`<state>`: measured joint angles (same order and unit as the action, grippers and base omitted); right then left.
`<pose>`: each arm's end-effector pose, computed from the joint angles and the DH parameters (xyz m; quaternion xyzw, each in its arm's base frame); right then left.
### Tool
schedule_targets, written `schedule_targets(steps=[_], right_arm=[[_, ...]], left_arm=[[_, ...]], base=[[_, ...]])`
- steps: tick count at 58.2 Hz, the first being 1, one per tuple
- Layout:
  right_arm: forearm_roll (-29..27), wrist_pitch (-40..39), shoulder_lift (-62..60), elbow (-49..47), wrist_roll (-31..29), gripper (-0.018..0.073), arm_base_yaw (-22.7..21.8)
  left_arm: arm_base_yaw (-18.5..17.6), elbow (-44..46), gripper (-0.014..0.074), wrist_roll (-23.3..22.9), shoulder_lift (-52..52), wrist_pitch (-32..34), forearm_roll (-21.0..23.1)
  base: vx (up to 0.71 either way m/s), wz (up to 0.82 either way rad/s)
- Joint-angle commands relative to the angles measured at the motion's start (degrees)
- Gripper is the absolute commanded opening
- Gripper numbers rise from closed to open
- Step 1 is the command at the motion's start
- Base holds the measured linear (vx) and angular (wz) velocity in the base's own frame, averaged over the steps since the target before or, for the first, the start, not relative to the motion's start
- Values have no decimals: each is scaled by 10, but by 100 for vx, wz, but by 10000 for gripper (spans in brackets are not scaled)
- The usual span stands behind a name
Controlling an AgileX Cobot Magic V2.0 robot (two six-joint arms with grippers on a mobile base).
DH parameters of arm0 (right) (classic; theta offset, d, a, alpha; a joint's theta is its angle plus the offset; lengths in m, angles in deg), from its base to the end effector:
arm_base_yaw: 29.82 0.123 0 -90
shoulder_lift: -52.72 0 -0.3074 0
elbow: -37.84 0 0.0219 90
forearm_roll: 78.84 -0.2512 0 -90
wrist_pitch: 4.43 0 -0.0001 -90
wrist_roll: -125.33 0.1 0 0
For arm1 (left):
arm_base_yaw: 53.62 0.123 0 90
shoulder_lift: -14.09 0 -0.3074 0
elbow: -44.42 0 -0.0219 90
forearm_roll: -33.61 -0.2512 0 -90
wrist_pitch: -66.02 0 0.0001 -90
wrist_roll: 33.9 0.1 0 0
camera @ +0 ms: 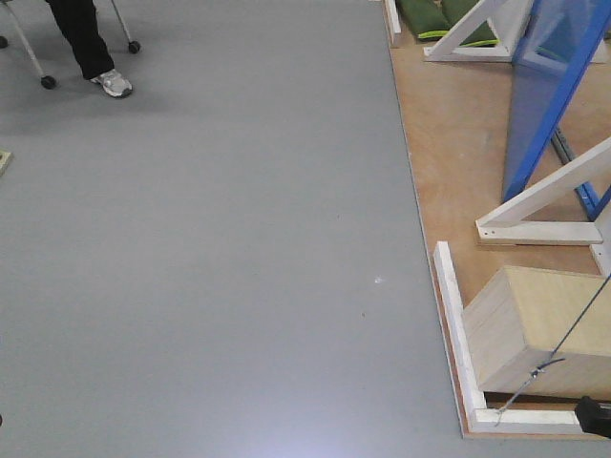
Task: Move to blue door and open it
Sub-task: 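Drive the base forward toward the blue door on the wooden platform, then drive alongside the platform and stop facing the blue door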
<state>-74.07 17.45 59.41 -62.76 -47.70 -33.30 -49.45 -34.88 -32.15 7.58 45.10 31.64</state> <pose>0.0386 -0.0055 0.1670 0.0516 0.8068 -0.0173 0.5883 0.0391 0.0041 0.1692 -0.0077 0.8024 0.0453 0.5951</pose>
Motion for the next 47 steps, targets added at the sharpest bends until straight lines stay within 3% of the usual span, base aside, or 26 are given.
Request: schedule_targets(steps=[1, 47], right_arm=[[3, -45, -11, 11, -2, 2, -2], [3, -45, -11, 11, -2, 2, -2]], left_arm=[[0, 0, 70, -1, 9, 45, 3], [0, 0, 70, -1, 9, 45, 3]], base=[[39, -9], [42, -4]])
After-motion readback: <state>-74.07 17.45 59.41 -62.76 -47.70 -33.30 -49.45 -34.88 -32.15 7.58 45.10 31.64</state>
